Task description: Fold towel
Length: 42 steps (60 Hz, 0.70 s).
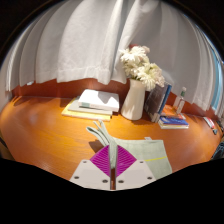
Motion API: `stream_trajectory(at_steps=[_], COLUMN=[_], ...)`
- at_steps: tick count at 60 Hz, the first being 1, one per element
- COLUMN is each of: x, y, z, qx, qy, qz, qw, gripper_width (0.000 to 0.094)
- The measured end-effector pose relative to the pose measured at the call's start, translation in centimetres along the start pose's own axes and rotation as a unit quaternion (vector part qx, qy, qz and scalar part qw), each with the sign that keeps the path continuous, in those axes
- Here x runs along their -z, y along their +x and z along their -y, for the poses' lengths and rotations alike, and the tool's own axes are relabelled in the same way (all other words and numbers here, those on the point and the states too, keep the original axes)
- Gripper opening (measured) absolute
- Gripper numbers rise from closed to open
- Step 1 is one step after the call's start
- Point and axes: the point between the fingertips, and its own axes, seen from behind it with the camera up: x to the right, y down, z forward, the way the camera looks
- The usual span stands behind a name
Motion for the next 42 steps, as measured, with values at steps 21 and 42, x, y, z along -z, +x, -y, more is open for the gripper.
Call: stream_trajectory(at_steps=[21,42], x=[-1.8,3.3], y=[18.8,22.8], z=[-5.8,-4.8], qx=[-0.033,-0.011], qy=[-0.055,-0.029], qz=[-0.041,0.008], qw=[0.997,0.999], gripper_width=[0.0255,0.0649])
